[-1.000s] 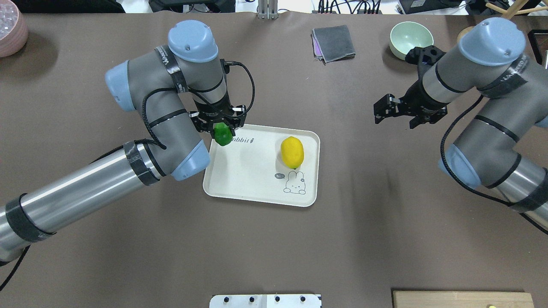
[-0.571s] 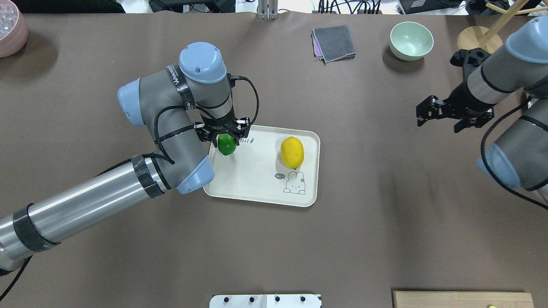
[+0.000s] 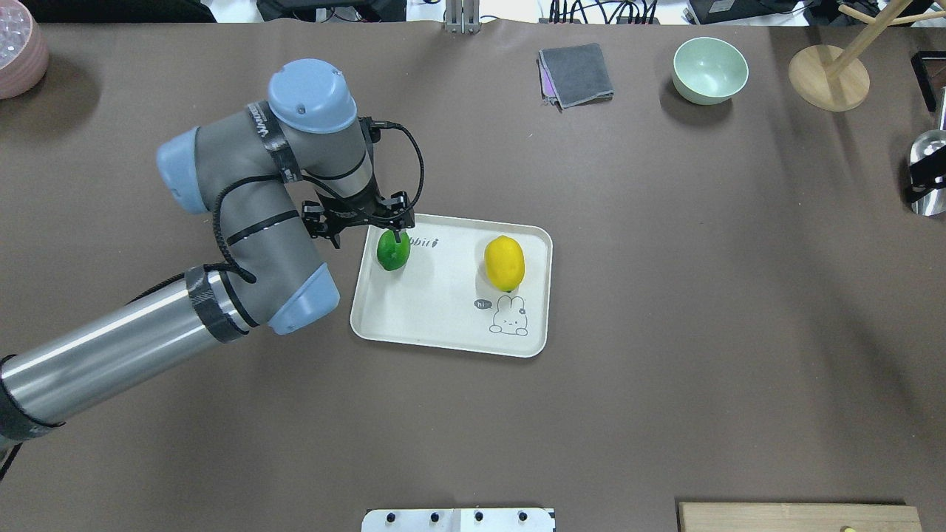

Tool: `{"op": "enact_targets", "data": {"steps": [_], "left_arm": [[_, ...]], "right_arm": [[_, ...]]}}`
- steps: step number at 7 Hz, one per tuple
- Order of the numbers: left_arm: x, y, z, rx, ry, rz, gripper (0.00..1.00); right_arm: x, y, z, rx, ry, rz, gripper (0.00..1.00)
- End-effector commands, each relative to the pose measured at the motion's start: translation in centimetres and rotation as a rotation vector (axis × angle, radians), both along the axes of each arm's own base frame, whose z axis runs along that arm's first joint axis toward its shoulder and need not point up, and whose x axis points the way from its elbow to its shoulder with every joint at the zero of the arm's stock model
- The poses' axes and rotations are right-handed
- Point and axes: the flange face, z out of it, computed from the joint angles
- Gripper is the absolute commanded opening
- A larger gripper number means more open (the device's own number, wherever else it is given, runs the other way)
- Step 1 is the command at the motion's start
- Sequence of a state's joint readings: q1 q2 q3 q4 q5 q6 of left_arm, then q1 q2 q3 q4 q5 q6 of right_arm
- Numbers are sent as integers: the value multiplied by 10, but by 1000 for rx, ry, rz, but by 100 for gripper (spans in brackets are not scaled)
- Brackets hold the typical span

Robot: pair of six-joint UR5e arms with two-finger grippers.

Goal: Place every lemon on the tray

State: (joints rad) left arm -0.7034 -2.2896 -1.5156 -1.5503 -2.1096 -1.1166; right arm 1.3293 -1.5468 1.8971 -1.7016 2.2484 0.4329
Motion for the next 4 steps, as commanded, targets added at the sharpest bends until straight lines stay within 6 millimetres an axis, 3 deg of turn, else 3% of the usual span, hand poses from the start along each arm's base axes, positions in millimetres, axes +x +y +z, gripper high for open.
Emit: {"op": "enact_targets", "data": {"steps": [1,2,3,4], "left_arm": [[-132,-27,62,54,-6,79,98],[-180,-40,96,45,-14,96,98],[-223,-45,143,47,-45,110,98],[-261,-44,184,55,-67,133,98]], "right_arm": [[80,13,29,16,26,-21,100],[112,25,62,37,29,-64,100],[127,29,80,18,33,-60,100],[149,34,114,-31,17,-22,100]]}}
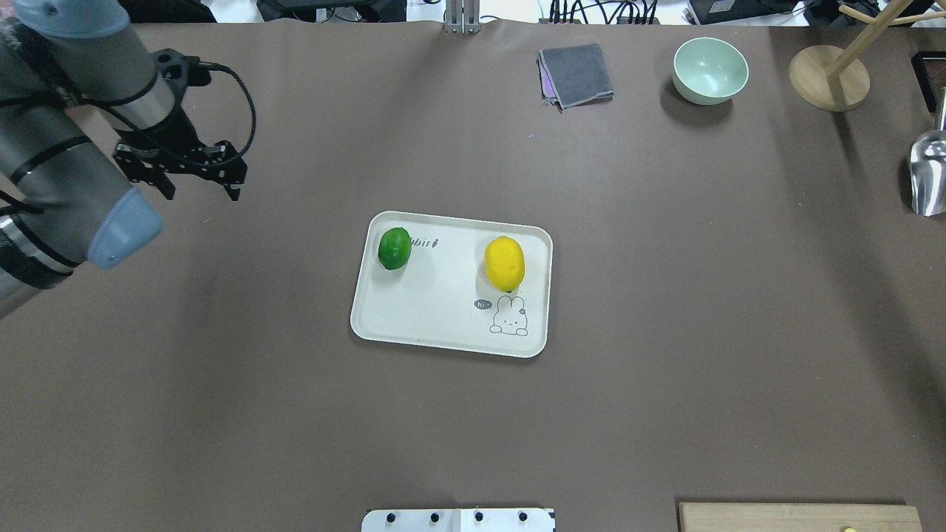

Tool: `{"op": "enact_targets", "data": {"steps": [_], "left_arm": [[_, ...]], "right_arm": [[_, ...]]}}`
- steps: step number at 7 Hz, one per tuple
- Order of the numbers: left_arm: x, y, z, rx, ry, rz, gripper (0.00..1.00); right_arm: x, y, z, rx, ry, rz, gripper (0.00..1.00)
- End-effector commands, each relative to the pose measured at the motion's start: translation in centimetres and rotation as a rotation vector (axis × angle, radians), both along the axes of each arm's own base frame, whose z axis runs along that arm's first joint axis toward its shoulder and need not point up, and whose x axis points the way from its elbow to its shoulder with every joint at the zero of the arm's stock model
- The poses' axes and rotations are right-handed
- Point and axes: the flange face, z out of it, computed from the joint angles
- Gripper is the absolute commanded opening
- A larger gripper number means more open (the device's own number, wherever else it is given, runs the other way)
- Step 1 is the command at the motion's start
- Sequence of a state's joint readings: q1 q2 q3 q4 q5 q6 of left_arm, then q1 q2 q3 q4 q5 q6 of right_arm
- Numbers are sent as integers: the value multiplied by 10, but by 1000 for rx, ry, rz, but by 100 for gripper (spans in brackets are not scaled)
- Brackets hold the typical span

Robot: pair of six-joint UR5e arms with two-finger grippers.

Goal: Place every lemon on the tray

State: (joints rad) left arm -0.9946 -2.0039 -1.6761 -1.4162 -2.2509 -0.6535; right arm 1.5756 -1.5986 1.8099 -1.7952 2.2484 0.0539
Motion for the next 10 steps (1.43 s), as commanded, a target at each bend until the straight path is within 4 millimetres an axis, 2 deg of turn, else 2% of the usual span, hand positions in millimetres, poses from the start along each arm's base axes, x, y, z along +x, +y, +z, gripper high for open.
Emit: {"op": "enact_targets", "data": {"steps": [1,2,3,4,5,6,7,8,9,10], "left_arm": [[-90,5,84,-17,-22,19,98],[-141,27,129,-17,-25,24,98],[-192,44,156,20,-27,42,98],[-233,87,187,37,-31,71,98],[-246,112,190,22,15,67,98],[-249,133,205,-22,59,66,98],[-268,135,208,-47,53,29,98],[-292,137,225,-32,57,49,98],[-335,147,257,-18,64,44,98],[-349,152,293,-33,69,63,98]], "right_arm": [[28,5,32,-25,-15,22,100],[27,11,40,-41,-35,23,100],[27,11,35,-31,-43,26,100],[27,13,40,-45,-41,31,100],[27,14,42,-51,-35,32,100],[28,16,41,-49,-30,34,100],[28,19,46,-60,-29,34,100],[28,21,47,-63,-31,34,100],[28,21,47,-63,-31,34,100],[28,22,49,-67,-31,34,100]]}}
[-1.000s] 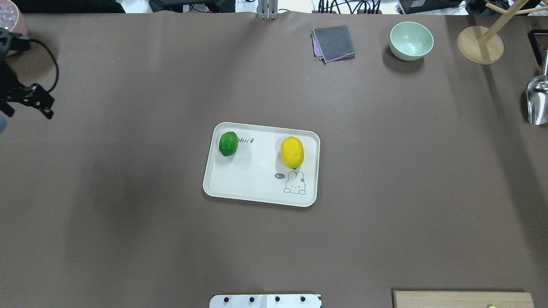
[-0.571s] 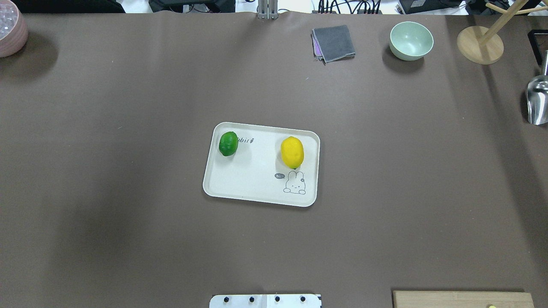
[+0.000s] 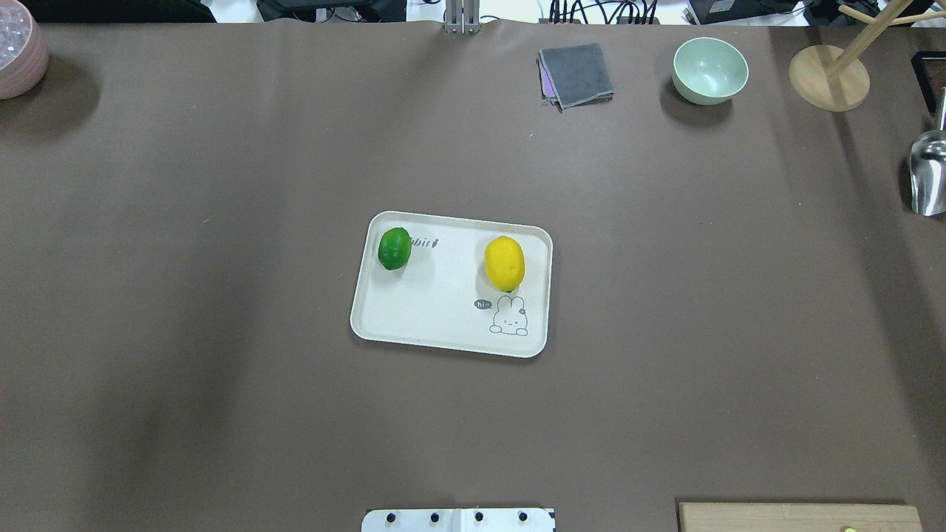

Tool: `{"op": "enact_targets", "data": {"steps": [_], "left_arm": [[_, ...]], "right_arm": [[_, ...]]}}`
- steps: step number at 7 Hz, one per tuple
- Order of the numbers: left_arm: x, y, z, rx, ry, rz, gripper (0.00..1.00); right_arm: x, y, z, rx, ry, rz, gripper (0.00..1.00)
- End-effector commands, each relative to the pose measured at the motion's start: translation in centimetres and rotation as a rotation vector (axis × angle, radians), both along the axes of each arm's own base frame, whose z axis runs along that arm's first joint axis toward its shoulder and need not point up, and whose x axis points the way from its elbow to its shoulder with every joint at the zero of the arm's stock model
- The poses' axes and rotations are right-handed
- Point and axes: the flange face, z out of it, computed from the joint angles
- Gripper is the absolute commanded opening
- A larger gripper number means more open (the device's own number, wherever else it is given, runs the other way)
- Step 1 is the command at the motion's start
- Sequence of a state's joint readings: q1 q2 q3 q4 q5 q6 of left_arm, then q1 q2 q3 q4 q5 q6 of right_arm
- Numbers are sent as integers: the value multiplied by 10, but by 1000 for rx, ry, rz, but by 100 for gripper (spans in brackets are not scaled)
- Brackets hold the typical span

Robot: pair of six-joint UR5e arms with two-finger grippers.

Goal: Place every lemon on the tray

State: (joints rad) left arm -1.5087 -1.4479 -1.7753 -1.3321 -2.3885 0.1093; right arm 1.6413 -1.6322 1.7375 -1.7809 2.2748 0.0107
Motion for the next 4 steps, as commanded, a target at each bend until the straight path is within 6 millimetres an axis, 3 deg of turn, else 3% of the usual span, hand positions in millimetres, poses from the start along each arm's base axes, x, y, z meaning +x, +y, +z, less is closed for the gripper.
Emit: {"op": "enact_targets", "data": {"steps": [1,4], "left_arm": [[-39,11,48,-27,-48,7,98],[-43,13,35,-23,-94,-4,98]], "right_arm": [[0,2,3,-6,-2,0,100],[0,2,2,-3,-2,-1,100]]}}
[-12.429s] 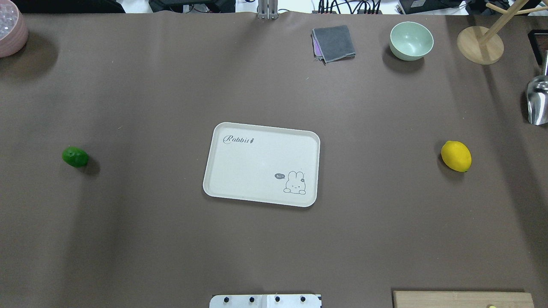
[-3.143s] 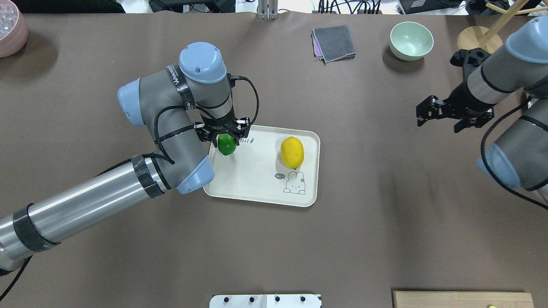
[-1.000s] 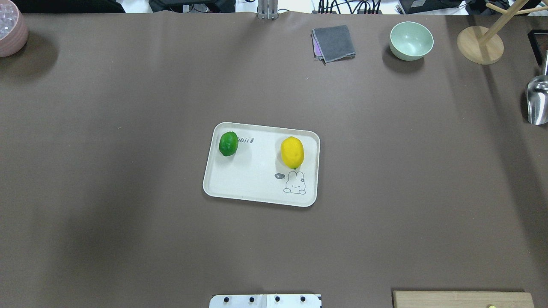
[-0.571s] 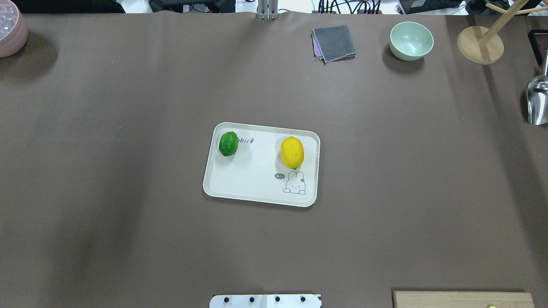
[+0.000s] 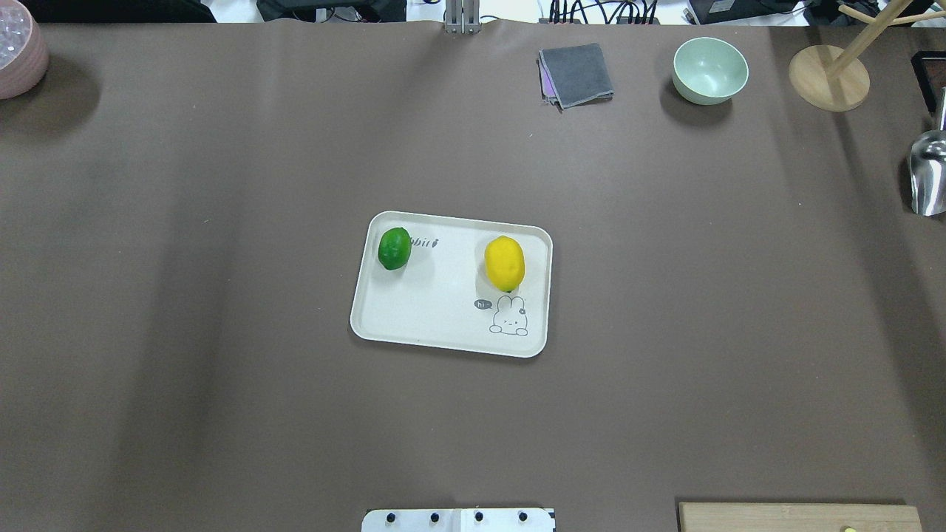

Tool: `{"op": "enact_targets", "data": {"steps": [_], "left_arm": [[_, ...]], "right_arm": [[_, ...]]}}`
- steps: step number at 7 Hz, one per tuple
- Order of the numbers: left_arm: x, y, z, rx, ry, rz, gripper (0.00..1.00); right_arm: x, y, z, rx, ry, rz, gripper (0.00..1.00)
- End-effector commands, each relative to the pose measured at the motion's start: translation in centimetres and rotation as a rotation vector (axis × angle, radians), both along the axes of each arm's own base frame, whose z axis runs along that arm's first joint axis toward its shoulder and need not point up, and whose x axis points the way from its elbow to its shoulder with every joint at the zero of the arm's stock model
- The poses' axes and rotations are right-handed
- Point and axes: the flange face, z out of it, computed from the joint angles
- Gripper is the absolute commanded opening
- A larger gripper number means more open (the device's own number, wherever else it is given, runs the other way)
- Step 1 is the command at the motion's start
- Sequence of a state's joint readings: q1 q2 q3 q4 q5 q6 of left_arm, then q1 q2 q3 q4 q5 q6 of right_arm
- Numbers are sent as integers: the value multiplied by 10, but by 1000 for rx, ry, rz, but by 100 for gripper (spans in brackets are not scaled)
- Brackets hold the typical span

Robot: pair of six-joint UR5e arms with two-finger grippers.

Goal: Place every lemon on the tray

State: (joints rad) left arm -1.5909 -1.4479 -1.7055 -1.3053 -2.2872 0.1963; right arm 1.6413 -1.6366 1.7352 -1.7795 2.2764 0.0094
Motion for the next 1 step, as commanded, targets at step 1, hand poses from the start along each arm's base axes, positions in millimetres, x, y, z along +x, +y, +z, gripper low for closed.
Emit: {"op": "enact_targets", "data": {"steps": [1], "left_arm": [[-1,5,-5,5,-6,-5,98]], "right_arm": [[0,0,-1,1,0,0,100]]}}
